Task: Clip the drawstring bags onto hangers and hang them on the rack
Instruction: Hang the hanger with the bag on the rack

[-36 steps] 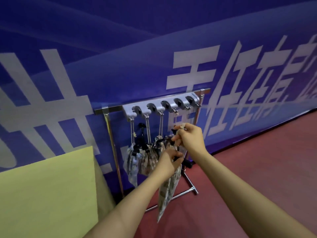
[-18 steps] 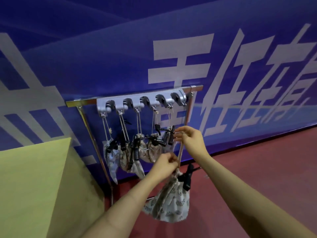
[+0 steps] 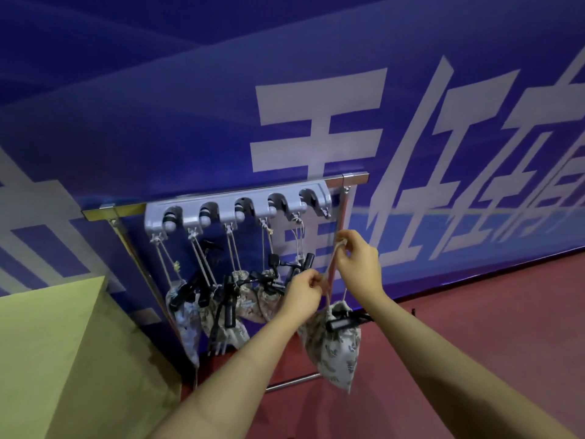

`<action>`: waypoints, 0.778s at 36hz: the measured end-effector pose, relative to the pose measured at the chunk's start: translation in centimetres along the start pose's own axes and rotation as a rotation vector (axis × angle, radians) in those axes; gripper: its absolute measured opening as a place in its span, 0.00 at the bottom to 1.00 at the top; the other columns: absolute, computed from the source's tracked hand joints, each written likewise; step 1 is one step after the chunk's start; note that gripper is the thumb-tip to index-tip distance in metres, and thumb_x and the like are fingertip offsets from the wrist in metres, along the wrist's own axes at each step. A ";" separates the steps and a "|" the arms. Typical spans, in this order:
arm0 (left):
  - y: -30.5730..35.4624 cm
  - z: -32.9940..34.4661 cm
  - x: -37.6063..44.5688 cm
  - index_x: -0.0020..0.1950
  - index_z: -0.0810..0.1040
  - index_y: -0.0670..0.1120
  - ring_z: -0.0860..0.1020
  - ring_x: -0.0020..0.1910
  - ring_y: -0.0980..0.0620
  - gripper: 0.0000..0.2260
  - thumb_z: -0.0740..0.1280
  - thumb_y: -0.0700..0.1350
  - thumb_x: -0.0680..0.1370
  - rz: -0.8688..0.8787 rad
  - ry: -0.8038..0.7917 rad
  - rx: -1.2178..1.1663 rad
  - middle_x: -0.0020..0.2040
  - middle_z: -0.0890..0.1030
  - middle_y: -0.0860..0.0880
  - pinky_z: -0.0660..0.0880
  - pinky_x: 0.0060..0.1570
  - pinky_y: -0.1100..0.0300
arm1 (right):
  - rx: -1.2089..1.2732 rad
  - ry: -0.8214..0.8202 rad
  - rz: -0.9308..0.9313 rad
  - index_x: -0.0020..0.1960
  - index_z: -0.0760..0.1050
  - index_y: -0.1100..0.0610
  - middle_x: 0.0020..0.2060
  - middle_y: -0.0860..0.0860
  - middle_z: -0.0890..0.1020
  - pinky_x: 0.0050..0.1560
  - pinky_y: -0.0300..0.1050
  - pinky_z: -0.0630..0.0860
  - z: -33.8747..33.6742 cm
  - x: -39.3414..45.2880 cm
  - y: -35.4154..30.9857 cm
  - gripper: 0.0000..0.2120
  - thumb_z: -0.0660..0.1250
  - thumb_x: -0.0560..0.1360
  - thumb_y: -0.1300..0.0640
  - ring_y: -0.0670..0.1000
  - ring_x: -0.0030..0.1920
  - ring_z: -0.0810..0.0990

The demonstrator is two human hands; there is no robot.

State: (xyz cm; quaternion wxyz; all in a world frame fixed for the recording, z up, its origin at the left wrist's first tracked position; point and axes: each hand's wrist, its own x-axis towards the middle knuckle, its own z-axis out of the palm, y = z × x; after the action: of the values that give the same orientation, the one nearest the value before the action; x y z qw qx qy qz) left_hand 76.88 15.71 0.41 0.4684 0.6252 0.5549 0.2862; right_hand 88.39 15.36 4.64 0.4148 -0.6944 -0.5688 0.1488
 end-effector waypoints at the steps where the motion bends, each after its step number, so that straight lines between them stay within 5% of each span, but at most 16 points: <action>1: 0.2 0.0 0.9 0.43 0.75 0.45 0.76 0.41 0.48 0.11 0.58 0.32 0.76 -0.005 0.007 0.004 0.39 0.78 0.47 0.71 0.43 0.58 | -0.007 -0.001 0.002 0.60 0.73 0.55 0.41 0.55 0.82 0.35 0.53 0.74 0.2 0.6 0.2 0.11 0.58 0.79 0.58 0.57 0.36 0.78; 7: 0.5 -0.3 6.0 0.43 0.76 0.47 0.76 0.39 0.46 0.09 0.60 0.37 0.77 -0.019 0.087 0.041 0.41 0.81 0.46 0.71 0.38 0.56 | -0.058 -0.007 0.017 0.63 0.71 0.54 0.48 0.52 0.82 0.34 0.45 0.66 1.9 5.0 1.1 0.13 0.59 0.79 0.57 0.55 0.37 0.78; 13: 0.8 -0.8 10.4 0.44 0.78 0.44 0.80 0.46 0.44 0.09 0.59 0.36 0.77 0.003 0.103 0.086 0.43 0.83 0.43 0.77 0.48 0.48 | -0.129 -0.053 0.039 0.62 0.71 0.54 0.44 0.54 0.82 0.34 0.50 0.71 3.6 9.8 1.3 0.13 0.61 0.78 0.55 0.57 0.39 0.79; 21: -0.8 -0.4 14.2 0.40 0.76 0.41 0.77 0.41 0.43 0.09 0.58 0.35 0.76 -0.096 0.106 0.130 0.39 0.80 0.41 0.71 0.39 0.56 | -0.290 -0.158 0.086 0.57 0.68 0.56 0.40 0.56 0.79 0.32 0.45 0.66 6.4 13.2 2.9 0.10 0.60 0.77 0.55 0.59 0.37 0.76; 28: -2.4 0.4 15.7 0.43 0.79 0.41 0.78 0.43 0.42 0.08 0.60 0.37 0.77 -0.121 0.033 0.144 0.41 0.81 0.41 0.73 0.41 0.55 | -0.244 -0.210 0.103 0.49 0.66 0.57 0.32 0.52 0.72 0.26 0.43 0.59 7.0 13.0 4.9 0.04 0.59 0.78 0.56 0.56 0.31 0.69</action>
State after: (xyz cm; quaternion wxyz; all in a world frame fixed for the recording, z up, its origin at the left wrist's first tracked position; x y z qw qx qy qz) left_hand 79.67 30.58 -4.46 0.4292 0.6178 0.6186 0.2270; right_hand 90.89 30.08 0.18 0.2575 -0.7485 -0.5866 0.1712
